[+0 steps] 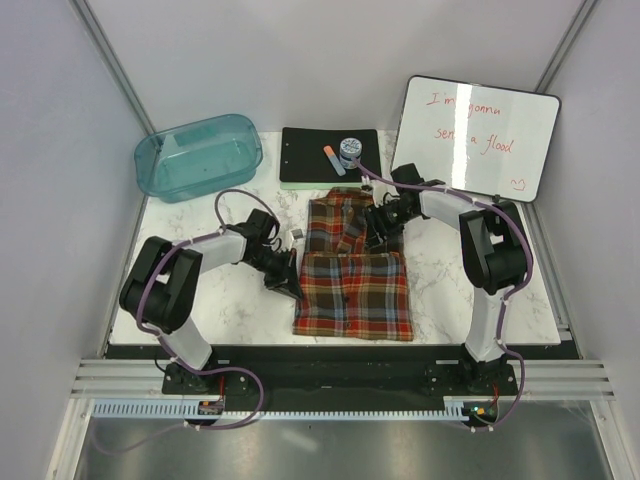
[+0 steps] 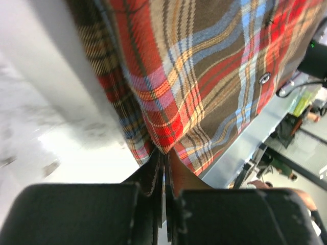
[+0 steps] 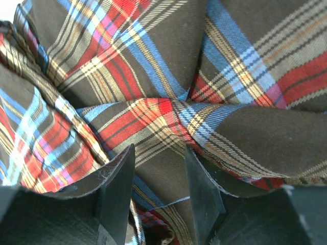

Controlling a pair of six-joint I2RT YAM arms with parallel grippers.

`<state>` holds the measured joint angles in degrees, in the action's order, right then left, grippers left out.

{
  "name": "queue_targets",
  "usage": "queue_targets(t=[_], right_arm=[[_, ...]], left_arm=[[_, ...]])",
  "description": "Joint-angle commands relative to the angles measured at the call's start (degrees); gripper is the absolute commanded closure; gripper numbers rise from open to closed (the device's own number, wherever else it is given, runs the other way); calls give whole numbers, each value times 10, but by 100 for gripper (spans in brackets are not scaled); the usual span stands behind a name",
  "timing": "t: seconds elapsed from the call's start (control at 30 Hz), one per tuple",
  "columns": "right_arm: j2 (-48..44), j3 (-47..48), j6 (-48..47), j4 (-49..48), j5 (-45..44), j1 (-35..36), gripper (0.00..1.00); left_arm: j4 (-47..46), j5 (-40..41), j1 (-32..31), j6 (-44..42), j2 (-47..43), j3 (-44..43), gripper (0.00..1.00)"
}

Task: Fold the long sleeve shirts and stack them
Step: Fold the shirt

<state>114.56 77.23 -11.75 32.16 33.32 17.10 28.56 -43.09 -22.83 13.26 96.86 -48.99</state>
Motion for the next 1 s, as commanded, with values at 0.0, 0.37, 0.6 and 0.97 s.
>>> queue_targets(t=[0.0, 0.37, 0.6, 0.97], right_arm=[[30, 12, -7, -31, -36, 1, 48], [58, 63, -7, -42, -41, 3, 46], [-18, 78, 23, -27, 13, 2, 41], [-363, -8, 61, -55, 19, -30, 2]], left_arm=[[42, 42, 15, -14, -20, -15, 98], [31, 72, 15, -23, 48, -58, 98], [6, -7, 27, -46, -33, -45, 56], [-18, -70, 8, -195, -307, -74, 1]])
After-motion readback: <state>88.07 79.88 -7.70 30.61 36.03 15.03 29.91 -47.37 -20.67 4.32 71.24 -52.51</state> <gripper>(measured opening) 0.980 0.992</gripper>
